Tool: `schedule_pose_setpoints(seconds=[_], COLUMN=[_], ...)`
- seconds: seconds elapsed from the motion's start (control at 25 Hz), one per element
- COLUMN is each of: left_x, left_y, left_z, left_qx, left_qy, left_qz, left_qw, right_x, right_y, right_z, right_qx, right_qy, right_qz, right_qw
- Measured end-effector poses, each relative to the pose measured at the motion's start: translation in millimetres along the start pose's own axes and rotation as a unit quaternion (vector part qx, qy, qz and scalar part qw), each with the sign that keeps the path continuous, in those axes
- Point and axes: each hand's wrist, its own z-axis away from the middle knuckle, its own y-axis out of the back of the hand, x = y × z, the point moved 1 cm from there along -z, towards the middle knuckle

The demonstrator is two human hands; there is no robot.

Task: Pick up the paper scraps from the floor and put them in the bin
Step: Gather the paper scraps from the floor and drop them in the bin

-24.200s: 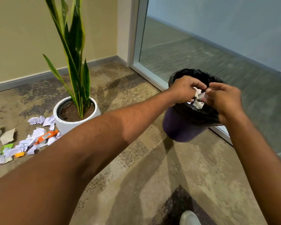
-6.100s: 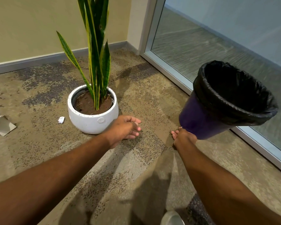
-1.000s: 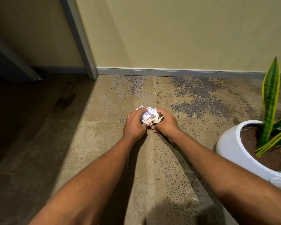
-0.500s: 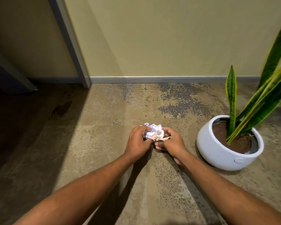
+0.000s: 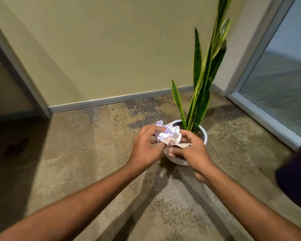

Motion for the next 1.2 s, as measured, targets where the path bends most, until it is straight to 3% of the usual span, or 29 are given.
schedule_pose_setpoints(seconds=[0.2, 0.36, 0.48, 0.76, 0.96, 1.08, 1.2], left_x=[86.9, 158.2, 206.4, 274.1, 272.9, 260.0, 235.8], left_y=[-100.5, -204.2, -272.7, -396.4, -418.8, -396.3, -353.6], left_z=[-38.2, -51.5, -48.7, -37.4, -30.7, -33.8, -42.3], left_qx=[-0.073, -0.137, -0.176, -0.342, -0.338, -0.309, -0.289], left_qy=[-0.071, -0.105, -0.125, -0.01, 0.069, 0.094, 0.087], left_qz=[0.045, 0.075, 0.108, 0.226, 0.245, 0.283, 0.266], left_qw=[0.994, 0.982, 0.97, 0.912, 0.906, 0.903, 0.915], right_x=[-61.5, -95.9, -117.0, -140.0, -125.1, -123.5, -128.0], right_y=[110.3, 204.4, 275.2, 411.8, 449.4, 443.7, 404.6], right_z=[21.8, 46.1, 69.7, 106.9, 102.4, 96.3, 78.0], right_qx=[0.089, 0.226, 0.284, 0.395, 0.471, 0.484, 0.449], right_qy=[0.059, 0.09, 0.115, 0.077, 0.012, 0.045, 0.093], right_qz=[-0.013, -0.043, -0.023, 0.03, 0.032, 0.045, 0.076], right_qw=[0.994, 0.969, 0.951, 0.915, 0.882, 0.873, 0.886])
